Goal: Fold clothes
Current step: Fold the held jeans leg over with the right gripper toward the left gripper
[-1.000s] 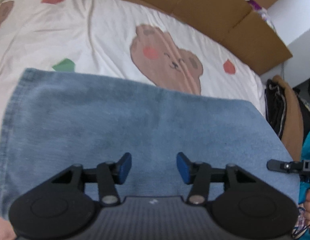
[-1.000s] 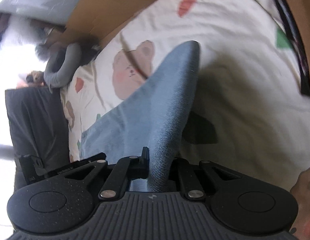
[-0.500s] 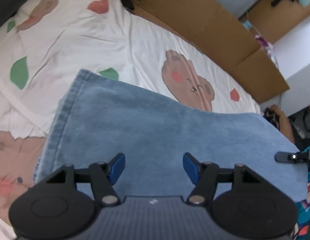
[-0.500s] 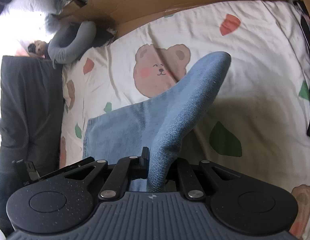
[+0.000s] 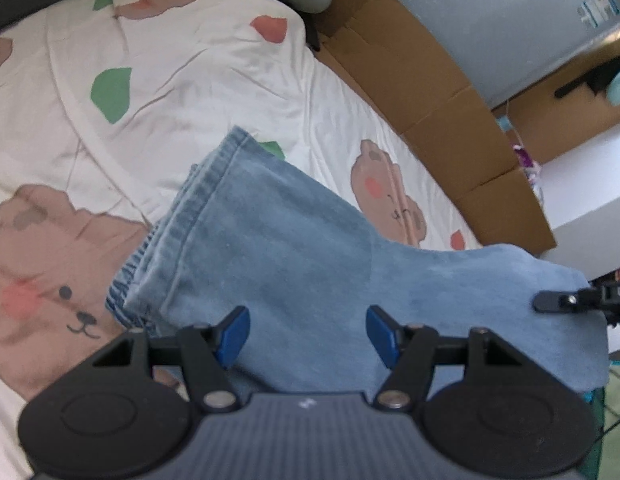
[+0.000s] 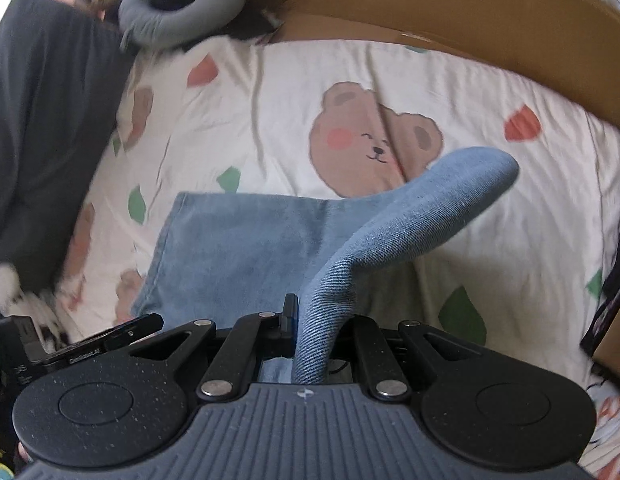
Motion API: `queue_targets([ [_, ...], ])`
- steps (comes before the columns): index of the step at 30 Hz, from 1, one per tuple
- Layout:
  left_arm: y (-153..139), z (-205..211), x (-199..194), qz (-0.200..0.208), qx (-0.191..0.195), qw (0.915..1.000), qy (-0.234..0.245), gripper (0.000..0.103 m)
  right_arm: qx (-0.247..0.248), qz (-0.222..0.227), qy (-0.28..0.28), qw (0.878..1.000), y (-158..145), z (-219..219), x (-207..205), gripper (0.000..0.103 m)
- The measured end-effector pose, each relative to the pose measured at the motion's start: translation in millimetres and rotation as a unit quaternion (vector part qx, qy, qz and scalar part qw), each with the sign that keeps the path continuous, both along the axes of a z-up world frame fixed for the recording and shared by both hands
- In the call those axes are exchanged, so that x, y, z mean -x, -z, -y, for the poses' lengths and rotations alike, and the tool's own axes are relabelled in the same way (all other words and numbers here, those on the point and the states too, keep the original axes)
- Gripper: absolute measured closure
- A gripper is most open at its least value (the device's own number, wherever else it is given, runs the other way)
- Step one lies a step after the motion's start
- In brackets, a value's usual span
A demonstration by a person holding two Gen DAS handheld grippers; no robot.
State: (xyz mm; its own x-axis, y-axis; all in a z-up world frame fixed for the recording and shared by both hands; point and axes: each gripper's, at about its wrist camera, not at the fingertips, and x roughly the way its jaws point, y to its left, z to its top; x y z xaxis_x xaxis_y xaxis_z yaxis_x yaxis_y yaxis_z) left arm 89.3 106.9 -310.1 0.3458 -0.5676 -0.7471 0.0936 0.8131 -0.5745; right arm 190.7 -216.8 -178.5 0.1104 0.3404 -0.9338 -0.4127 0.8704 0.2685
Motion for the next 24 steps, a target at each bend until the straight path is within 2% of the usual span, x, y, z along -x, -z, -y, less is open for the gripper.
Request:
queue_targets([
  [4, -3.1, -7.8, 3.2, 0.011, 0.014, 0.9997, -0.015, 0.036, 0.044, 0.011, -0.041, 0.998, -5.1, -42.5, 1.4, 0.097],
  [8, -3.7, -18.7, 2.8, 0.016, 0.029, 0.9986, -0.042, 0.036, 0.068, 0.018, -0.07, 0.995, -4.8, -78.9, 6.4, 0.097],
  [16, -6.9, -41.4, 4.5, 0.005, 0.06, 0.9952, -0.077, 0.036, 0.08, 0.043, -0.117, 0.989, 9.3, -142.1, 28.5, 0.097],
  [20, -7.6, -48.3, 3.5, 0.012, 0.05, 0.995, -0.086, 0.035, 0.084, 0.054, -0.122, 0.987, 23.2, -165.6, 41.3, 0.097],
  [24, -2.5, -59.6, 1.0, 0.01, 0.04, 0.9939, -0.102, 0.035, 0.07, 0.065, -0.103, 0.99, 39.0, -183.4, 50.7, 0.097],
])
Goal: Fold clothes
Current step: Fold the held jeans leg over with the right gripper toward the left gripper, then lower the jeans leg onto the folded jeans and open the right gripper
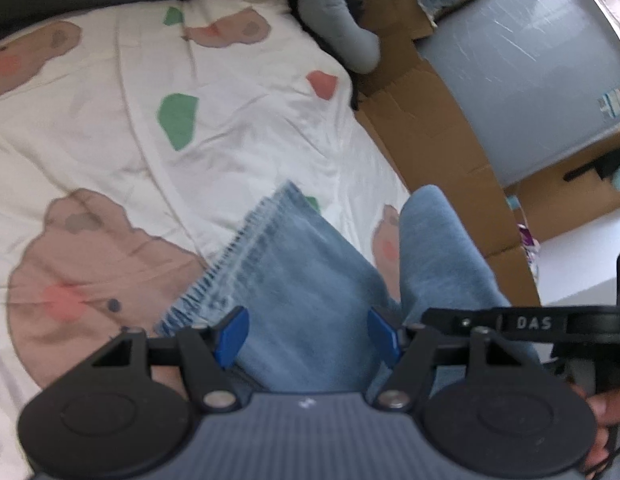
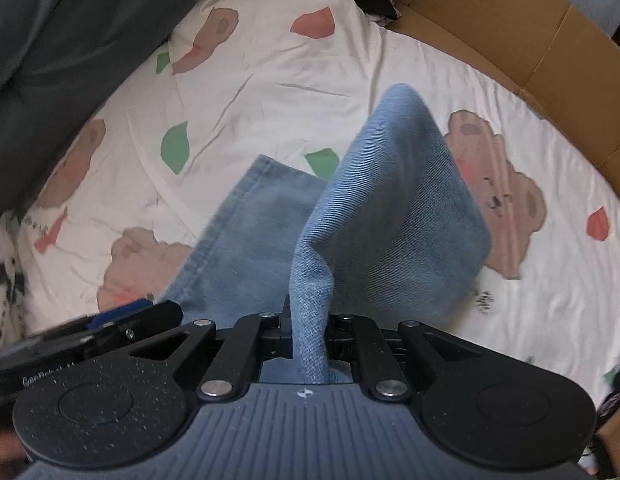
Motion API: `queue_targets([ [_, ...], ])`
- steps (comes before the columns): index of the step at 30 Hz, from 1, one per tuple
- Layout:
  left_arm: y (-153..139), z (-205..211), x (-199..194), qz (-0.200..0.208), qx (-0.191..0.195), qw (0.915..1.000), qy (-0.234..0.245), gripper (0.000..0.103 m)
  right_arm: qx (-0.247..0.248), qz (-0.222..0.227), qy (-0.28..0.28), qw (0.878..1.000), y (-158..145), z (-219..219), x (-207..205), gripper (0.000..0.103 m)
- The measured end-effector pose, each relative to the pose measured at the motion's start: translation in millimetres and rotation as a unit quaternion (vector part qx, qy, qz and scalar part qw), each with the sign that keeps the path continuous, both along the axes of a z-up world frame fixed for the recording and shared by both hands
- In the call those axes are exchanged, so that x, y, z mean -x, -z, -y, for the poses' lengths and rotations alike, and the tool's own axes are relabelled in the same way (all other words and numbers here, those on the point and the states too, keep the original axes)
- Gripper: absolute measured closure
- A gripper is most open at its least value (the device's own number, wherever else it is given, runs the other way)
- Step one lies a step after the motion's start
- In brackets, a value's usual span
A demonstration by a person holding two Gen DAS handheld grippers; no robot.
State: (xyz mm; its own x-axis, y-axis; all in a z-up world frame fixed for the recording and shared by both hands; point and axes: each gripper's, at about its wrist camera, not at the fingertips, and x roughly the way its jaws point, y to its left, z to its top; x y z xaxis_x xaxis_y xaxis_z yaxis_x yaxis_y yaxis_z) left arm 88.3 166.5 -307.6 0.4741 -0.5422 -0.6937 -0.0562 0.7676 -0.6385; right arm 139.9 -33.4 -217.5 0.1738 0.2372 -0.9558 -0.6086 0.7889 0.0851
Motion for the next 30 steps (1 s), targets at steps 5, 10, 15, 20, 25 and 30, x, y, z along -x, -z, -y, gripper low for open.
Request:
queue_targets([
  [5, 3.2, -12.8, 0.5, 0.0, -0.013, 0.9999, -0.007, 0.035, -0.024, 0.013, 0.013, 1.0, 21.7, -15.2, 13.7, 0.097],
  [10, 5.5, -23.1, 0.9, -0.004, -0.018, 0.9997, -0.017, 0.035, -0.034, 0.011, 0.019, 0.999, 39.9, -27.4, 24.0, 0.096],
  [15, 4.0, -27.7, -0.4, 0.005, -0.03, 0.9995, -0.011, 0.035, -0.036, 0.009, 0.037, 0.999, 49.4, -32.7, 23.9, 0.096],
  [20, 6.4, -34.4, -0.1, 0.003, -0.037, 0.9992, -0.017, 0.035, -0.036, 0.007, 0.05, 0.998, 59.0, -38.8, 27.5, 0.096],
  [25, 7.7, -40.5, 3.3, -0.004, -0.037, 0.9992, -0.016, 0.035, -0.034, 0.015, 0.043, 0.998, 64.0, -43.5, 31.2, 0.096],
  [30, 9.4, -46.1, 6.1, -0.008, -0.044, 0.9988, -0.021, 0.035, -0.046, 0.022, 0.051, 0.997, 62.3, -39.0, 35.9, 0.096],
])
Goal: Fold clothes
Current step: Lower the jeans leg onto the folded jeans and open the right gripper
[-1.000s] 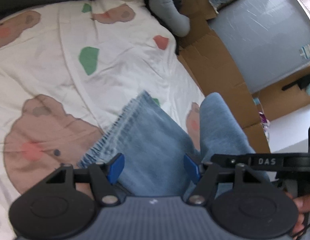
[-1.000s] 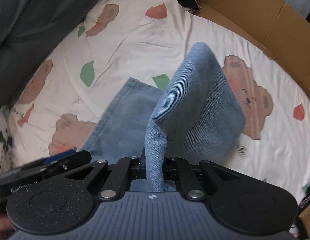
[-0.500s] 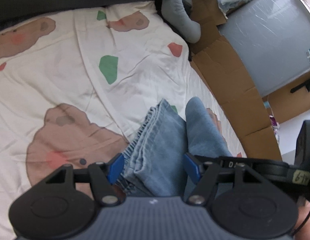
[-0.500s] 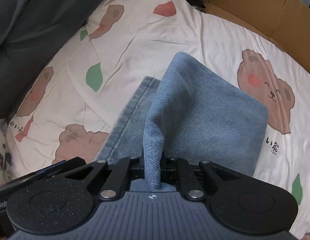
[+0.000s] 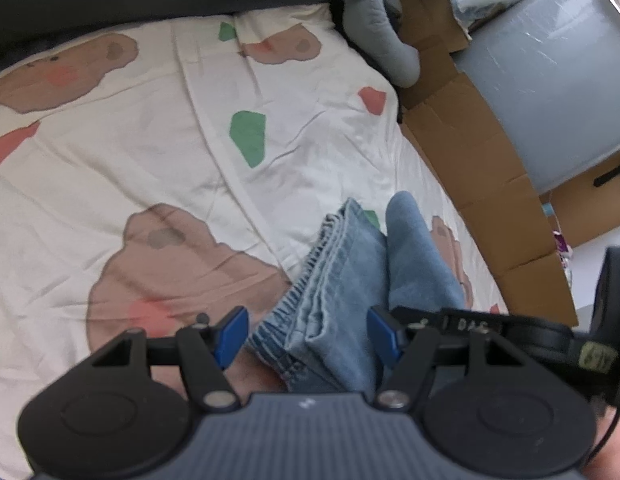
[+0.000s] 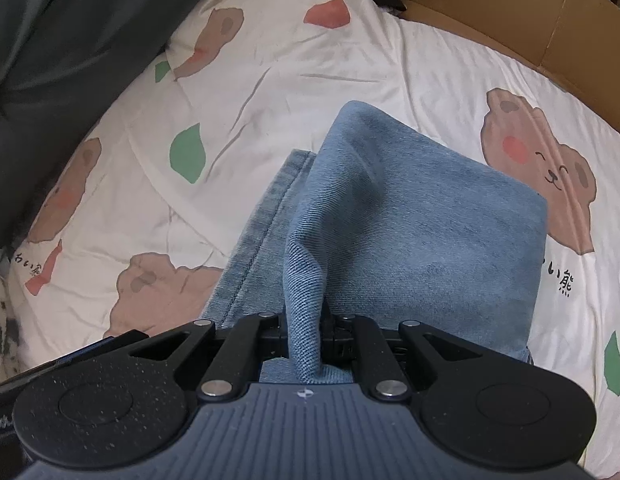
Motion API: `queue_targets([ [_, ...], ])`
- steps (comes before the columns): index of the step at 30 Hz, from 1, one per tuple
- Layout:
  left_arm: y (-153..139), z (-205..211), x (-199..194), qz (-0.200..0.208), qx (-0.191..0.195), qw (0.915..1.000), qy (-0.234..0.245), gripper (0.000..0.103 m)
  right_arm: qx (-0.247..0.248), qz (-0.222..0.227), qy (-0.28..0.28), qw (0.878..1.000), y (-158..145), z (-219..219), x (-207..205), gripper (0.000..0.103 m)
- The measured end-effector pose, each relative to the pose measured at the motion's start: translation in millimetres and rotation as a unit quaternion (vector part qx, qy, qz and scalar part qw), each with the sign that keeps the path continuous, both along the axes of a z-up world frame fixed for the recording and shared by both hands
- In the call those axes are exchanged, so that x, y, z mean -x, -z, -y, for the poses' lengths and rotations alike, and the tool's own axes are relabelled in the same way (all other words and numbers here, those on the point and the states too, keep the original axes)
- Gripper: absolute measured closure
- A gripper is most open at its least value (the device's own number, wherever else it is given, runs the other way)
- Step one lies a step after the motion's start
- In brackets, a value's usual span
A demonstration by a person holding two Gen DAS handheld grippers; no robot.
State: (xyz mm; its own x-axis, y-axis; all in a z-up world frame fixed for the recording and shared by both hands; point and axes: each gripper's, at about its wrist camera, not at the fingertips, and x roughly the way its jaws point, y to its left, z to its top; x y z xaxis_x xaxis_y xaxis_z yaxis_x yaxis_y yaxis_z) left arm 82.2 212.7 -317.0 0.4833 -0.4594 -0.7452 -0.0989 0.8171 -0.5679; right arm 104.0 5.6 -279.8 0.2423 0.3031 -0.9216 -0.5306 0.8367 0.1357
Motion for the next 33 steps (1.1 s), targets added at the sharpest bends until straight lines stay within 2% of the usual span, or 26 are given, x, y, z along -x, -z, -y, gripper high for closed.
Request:
queue_targets([
  [6, -7.1, -3.8, -2.3, 0.015, -0.009, 0.9998, -0.001, 0.036, -0.018, 0.015, 0.007, 1.0, 6.0, 4.4, 8.6, 0.096],
  [15, -5.1, -15.6, -0.4, 0.014, -0.018, 0.9996, -0.02, 0.037, -0.002, 0.036, -0.03, 0.999, 0.4, -7.2, 18.9, 0.096],
  [20, -2.7, -16.2, 1.0, 0.011, -0.017, 0.9996, -0.018, 0.038, -0.017, 0.039, -0.011, 0.999, -9.4, -8.3, 18.5, 0.096],
  [27, -6.2, -23.0, 2.6, 0.015, -0.02, 0.9994, -0.022, 0.038, -0.017, 0.057, -0.013, 0.998, -12.0, -21.7, 19.0, 0.096],
  [31, -3.4, -27.7, 2.3, 0.005, -0.026, 0.9994, -0.024, 0.038, -0.003, 0.037, -0.033, 0.999, 4.3, -35.0, 19.7, 0.096],
  [33, -4.7, -30.8, 1.8, 0.006, -0.029, 0.9992, -0.026, 0.038, 0.005, 0.03, -0.04, 0.999, 13.4, -38.1, 21.4, 0.092],
])
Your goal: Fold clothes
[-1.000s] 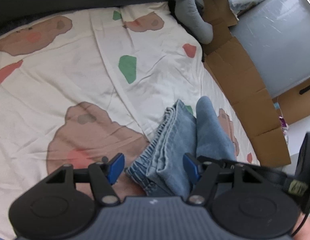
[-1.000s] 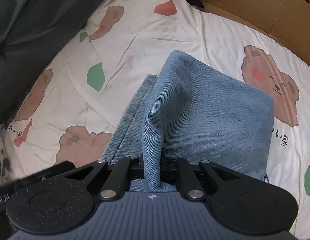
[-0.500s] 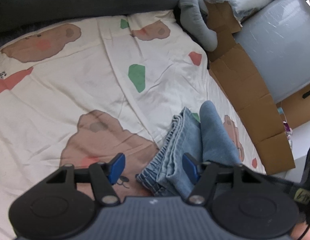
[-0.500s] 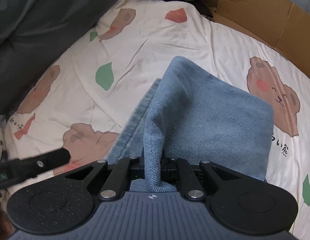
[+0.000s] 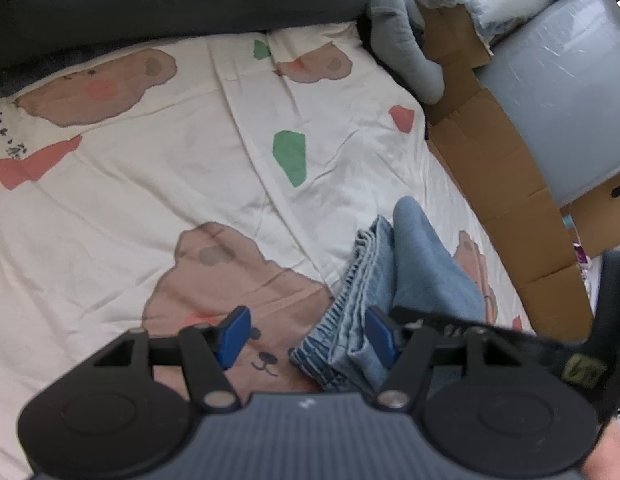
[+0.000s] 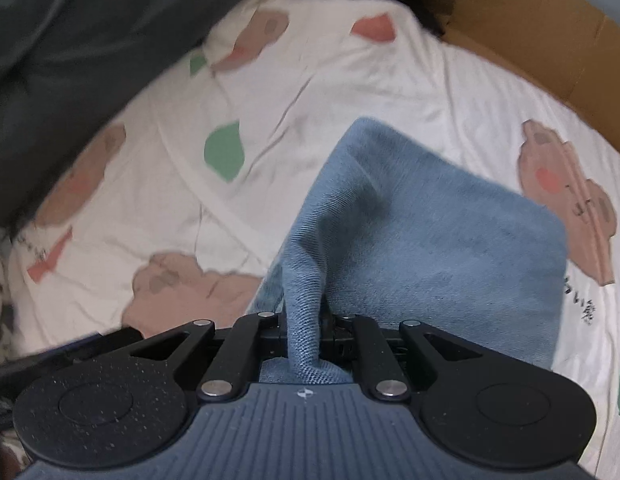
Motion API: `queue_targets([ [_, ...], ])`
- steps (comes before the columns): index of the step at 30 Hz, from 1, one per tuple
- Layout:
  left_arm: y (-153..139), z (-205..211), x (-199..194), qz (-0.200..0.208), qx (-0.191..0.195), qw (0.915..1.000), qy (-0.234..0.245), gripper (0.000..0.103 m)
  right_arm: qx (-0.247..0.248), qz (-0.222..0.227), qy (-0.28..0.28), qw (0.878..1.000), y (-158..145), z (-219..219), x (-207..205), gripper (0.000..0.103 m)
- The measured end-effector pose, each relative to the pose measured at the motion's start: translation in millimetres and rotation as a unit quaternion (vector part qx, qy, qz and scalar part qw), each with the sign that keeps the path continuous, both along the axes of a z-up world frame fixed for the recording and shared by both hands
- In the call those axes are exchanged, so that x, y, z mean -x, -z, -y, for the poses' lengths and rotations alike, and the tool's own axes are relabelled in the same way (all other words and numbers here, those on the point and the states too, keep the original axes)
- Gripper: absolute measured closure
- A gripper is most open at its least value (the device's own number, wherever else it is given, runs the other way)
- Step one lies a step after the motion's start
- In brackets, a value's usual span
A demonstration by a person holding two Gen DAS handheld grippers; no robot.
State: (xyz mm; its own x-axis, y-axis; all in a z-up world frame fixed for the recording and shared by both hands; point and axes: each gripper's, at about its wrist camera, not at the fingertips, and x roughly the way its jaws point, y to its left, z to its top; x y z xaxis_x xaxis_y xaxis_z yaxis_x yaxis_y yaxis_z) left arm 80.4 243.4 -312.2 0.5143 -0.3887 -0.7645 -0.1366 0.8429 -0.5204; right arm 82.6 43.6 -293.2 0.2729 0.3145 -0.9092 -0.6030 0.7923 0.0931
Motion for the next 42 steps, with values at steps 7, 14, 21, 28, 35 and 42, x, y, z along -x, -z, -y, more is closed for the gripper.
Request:
queue_targets([
  [7, -4.8, -9.4, -3.0, 0.005, -0.009, 0.9999, -0.006, 0.038, -0.049, -0.056, 0.021, 0.997, -17.1, 9.8, 7.3, 0.06],
  [14, -8.9, -0.6, -7.3, 0.013, 0.01, 0.9999, 0.004, 0.036, -0.117, -0.089, 0.064, 0.987, -53.9, 46.1, -3.5, 0.059],
  [21, 3.2, 16.1, -6.6, 0.012, 0.036, 0.9986, 0.037, 0.027, -0.113, -0.064, 0.111, 0.985, -38.9, 100.5, -27.9, 0.059],
  [28, 36.4, 35.4, -4.1, -0.007, 0.082, 0.9935, 0.078, 0.027, -0.09, -0.067, 0.162, 0.98, -1.1, 165.6, -28.1, 0.059],
  [35, 56.6, 47.4, 2.4, -0.049, 0.091, 0.9877, 0.117, 0.068, -0.085, -0.103, 0.173, 0.976, 29.6, 193.1, 4.3, 0.059],
  [42, 56.9, 31.7, 11.6, -0.045, 0.119, 0.9884, 0.083, 0.077, -0.084, -0.12, 0.15, 0.978, 38.0, 192.8, 28.8, 0.061],
])
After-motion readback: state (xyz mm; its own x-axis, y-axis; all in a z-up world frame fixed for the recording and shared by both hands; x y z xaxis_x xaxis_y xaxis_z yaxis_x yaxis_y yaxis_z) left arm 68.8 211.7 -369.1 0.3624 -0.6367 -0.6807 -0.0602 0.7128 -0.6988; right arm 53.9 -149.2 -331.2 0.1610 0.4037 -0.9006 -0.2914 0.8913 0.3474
